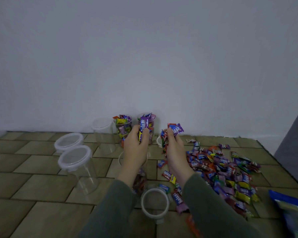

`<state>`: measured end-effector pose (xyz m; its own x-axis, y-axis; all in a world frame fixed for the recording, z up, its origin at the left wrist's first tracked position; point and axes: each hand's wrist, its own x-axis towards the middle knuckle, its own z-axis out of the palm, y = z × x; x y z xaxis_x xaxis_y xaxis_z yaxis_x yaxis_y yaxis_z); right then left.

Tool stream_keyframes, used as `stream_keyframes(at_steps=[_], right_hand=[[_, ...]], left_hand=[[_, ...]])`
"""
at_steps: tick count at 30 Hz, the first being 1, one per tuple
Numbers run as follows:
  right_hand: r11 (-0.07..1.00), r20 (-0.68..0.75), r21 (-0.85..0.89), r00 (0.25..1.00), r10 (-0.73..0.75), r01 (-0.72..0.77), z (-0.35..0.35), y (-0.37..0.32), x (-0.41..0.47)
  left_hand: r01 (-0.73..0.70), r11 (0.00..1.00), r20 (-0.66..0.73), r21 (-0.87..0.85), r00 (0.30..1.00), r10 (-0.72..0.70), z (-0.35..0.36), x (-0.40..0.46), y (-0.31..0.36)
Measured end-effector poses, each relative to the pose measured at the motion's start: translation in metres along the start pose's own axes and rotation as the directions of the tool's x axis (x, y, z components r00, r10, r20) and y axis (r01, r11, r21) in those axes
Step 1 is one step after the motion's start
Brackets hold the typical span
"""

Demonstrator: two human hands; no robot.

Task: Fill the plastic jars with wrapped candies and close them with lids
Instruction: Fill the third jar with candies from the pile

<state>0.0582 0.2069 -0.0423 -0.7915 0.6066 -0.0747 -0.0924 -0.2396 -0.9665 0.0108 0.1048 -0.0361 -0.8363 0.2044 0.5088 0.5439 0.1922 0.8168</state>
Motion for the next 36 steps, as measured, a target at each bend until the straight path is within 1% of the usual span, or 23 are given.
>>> stream_keyframes(at_steps=[3, 7, 11, 14, 19, 22, 24, 26, 30, 34, 36], right_hand=[[1.000, 0.023, 0.025, 1.000, -0.017, 0.017, 0.021, 0.004, -0.003], [0.998, 0.001, 0.056, 0.999, -0.032, 0.032, 0.051, 0.008, -0.007], [0.990, -0.034, 0.136, 0.999, -0.037, 0.041, 0.069, 0.014, -0.011], [0.979, -0.096, 0.186, 0.993, -0.064, 0.081, 0.076, 0.016, -0.014], [0.975, -0.151, 0.168, 0.981, -0.124, 0.148, 0.080, 0.023, -0.014], [0.974, -0.163, 0.160, 0.977, -0.135, 0.161, 0.079, 0.026, -0.013], [0.973, -0.158, 0.158, 0.977, -0.143, 0.168, 0.078, 0.025, -0.015], [0.973, -0.150, 0.157, 0.978, -0.143, 0.166, 0.078, 0.024, -0.016], [0.978, -0.146, 0.123, 0.978, -0.149, 0.168, 0.078, 0.024, -0.018], [0.979, -0.153, 0.108, 0.976, -0.157, 0.174, 0.079, 0.026, -0.018], [0.981, -0.148, 0.092, 0.977, -0.154, 0.169, 0.079, 0.027, -0.017]], left_hand=[[0.012, 1.000, -0.015, -0.021, 1.000, -0.013, -0.017, 0.004, -0.012], [0.044, 0.998, -0.009, -0.049, 0.999, -0.045, -0.035, 0.006, -0.021], [0.149, 0.958, 0.029, -0.246, 0.989, -0.147, -0.046, 0.008, -0.031], [0.185, 0.932, 0.067, -0.312, 0.983, -0.173, -0.050, 0.008, -0.036], [0.164, 0.921, 0.143, -0.355, 0.982, -0.120, -0.054, 0.002, -0.045], [0.029, 0.936, 0.135, -0.350, 0.991, 0.020, -0.055, -0.004, -0.058], [-0.065, 0.955, 0.128, -0.288, 0.986, 0.106, -0.054, -0.007, -0.069], [-0.113, 0.963, 0.131, -0.243, 0.980, 0.148, -0.052, -0.009, -0.079], [-0.086, 0.956, 0.157, -0.280, 0.978, 0.134, -0.051, -0.009, -0.084], [-0.038, 0.946, 0.220, -0.322, 0.969, 0.114, -0.050, -0.005, -0.077], [0.003, 0.945, 0.277, -0.327, 0.956, 0.094, -0.050, -0.002, -0.072]])
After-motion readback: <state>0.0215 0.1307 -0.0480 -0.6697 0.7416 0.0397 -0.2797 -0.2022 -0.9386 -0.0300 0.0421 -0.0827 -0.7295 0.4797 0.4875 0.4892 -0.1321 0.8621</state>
